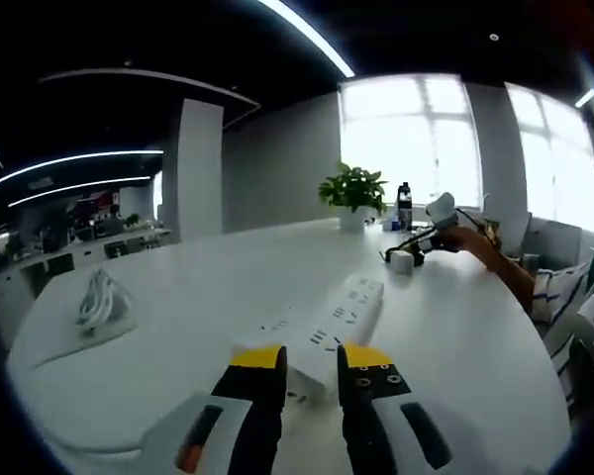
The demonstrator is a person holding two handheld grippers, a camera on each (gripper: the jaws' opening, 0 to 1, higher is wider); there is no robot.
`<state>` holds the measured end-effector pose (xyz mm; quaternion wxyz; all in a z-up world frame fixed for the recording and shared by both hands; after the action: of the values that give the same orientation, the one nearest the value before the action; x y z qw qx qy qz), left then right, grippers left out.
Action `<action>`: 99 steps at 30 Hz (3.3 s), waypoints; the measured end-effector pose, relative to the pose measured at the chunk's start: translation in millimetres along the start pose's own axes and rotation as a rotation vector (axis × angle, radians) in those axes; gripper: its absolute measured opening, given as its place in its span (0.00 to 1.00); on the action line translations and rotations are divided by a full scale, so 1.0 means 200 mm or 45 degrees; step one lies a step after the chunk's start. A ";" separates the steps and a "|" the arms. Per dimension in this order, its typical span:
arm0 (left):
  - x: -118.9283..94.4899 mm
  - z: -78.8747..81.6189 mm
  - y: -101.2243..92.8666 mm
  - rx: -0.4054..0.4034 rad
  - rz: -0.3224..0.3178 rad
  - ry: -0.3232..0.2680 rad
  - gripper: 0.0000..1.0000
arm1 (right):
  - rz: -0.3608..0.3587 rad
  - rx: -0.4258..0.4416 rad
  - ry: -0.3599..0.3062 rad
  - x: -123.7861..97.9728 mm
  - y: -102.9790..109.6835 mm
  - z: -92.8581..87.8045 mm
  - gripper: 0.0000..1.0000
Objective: Straighten the power strip on the desk, plug the charger into it
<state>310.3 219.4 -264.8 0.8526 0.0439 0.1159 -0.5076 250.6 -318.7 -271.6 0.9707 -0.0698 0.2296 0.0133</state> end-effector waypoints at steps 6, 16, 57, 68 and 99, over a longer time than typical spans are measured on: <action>0.00 0.00 0.00 0.000 0.003 0.003 0.20 | 0.010 0.009 -0.004 0.00 0.01 0.00 0.21; 0.00 0.00 0.01 0.000 0.007 0.005 0.20 | 0.024 0.023 -0.004 0.01 0.03 0.00 0.19; 0.00 0.00 0.01 0.001 0.022 0.018 0.20 | -0.146 -0.068 -0.014 -0.03 0.08 0.09 0.09; 0.01 0.00 0.01 -0.012 0.012 0.012 0.20 | -0.236 -0.222 -0.118 -0.10 0.13 0.17 0.08; 0.02 -0.01 0.03 -0.038 0.025 0.019 0.20 | -0.490 -0.707 -0.411 -0.30 0.54 0.47 0.07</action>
<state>316.7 219.6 -267.9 0.8573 0.0361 0.1293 -0.4970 232.9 -198.8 -174.7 0.9232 -0.3692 0.0438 -0.0968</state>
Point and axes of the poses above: the point that each gripper's makers call its tool centre point, and the gripper's own axes: x roughly forward along the fingers, y roughly to its left, z roughly out of its top, the point moved 9 cm from there along -x, roughly backward along the fingers
